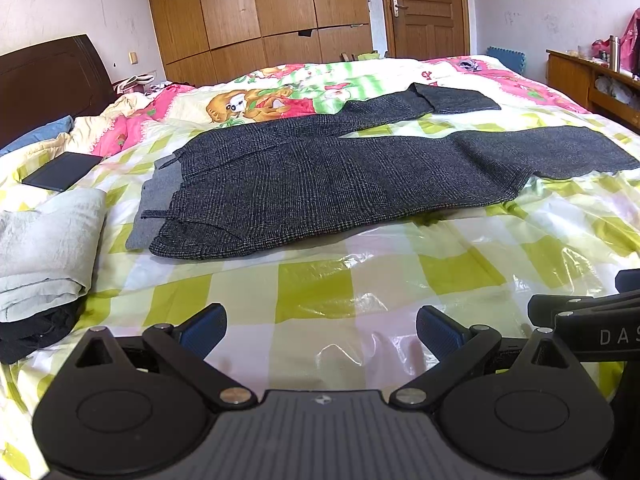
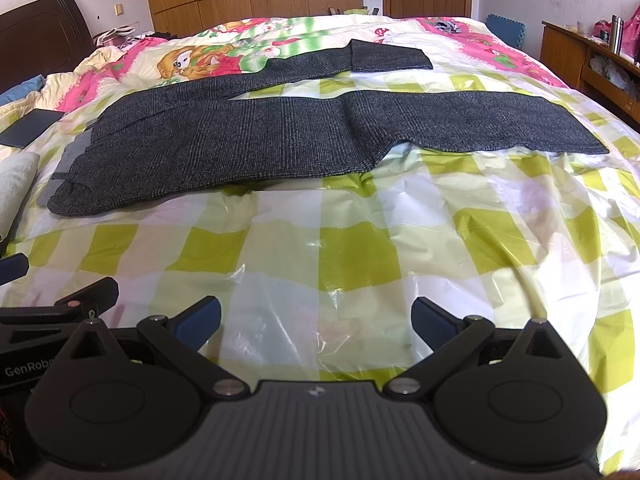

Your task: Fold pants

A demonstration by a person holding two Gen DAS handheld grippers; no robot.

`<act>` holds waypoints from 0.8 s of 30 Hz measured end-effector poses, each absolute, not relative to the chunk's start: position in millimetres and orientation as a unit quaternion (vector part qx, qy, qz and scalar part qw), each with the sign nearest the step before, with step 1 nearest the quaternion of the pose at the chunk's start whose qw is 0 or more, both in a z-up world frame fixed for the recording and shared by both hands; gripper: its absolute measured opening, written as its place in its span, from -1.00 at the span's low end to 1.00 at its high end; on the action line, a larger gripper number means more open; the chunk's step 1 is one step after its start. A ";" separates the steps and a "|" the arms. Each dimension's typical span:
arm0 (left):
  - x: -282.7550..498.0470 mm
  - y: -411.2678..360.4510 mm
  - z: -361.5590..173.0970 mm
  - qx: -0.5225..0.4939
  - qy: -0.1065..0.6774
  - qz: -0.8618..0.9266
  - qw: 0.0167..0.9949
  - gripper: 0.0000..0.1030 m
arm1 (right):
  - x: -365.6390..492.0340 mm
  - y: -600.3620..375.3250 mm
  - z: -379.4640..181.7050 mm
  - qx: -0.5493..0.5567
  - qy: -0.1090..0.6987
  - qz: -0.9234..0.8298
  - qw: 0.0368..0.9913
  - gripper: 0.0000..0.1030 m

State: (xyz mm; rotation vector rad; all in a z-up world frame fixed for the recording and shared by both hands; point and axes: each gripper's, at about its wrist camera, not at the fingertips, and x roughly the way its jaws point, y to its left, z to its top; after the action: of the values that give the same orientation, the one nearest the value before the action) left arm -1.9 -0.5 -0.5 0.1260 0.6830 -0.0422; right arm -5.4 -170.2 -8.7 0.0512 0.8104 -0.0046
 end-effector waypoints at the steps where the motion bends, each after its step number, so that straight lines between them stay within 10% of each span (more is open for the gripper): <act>1: -1.9 -0.3 -0.5 0.062 0.335 -0.021 0.940 1.00 | -5.4 -170.2 -8.4 0.025 0.394 -0.002 0.919 0.96; 24: 16.6 5.0 -1.7 0.067 0.325 -0.018 0.943 1.00 | 23.3 -167.3 -4.5 0.030 0.382 0.016 0.923 0.96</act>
State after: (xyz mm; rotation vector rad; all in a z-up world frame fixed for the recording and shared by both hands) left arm 16.6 5.0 -1.7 0.1362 0.6617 -0.0361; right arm 23.3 -167.3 -4.5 0.0619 0.7846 0.0328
